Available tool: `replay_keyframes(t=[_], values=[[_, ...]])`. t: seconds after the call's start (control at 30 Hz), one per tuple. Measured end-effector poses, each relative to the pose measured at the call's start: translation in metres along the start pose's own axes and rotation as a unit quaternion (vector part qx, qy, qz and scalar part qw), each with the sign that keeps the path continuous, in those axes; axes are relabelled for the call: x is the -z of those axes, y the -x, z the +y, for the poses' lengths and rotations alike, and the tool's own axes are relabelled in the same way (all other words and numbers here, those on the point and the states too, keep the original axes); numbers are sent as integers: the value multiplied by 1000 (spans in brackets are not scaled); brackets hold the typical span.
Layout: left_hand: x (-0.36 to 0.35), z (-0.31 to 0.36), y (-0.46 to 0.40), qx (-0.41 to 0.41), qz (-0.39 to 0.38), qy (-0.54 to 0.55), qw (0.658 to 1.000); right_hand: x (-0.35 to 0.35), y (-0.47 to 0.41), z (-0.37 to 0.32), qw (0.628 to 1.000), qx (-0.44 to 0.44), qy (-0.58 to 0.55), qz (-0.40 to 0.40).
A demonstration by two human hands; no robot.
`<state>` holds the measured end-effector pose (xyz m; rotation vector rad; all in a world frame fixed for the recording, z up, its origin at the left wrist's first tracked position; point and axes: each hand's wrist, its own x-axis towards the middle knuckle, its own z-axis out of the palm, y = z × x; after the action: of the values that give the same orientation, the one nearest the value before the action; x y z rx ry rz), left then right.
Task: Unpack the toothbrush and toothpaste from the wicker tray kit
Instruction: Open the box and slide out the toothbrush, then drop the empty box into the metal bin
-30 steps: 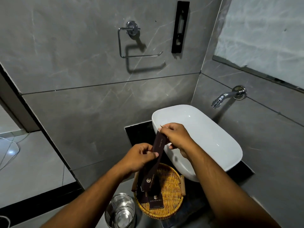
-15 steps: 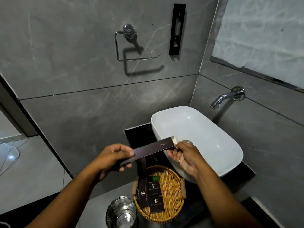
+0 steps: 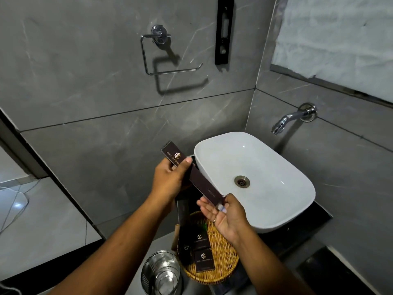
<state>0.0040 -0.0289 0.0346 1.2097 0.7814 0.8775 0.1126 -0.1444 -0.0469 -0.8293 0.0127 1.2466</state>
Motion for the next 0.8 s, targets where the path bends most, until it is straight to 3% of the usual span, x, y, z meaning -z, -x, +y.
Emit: replay_keyframes(t=[0.1,0.2,0.53,0.8], values=[[-6,10,0,-56,-32,-60,996,3,2,6,1000,-7,-13,21],[-14,15,-4,-72,-15,-85,994,5,1,11,999,-9,4,40],[28,22,-25,8,94,-29,995,20,5,-5,998,22,56,14],[118,-26,-34,80,223,-4,972,33,-3,-11,991,0,101,92]])
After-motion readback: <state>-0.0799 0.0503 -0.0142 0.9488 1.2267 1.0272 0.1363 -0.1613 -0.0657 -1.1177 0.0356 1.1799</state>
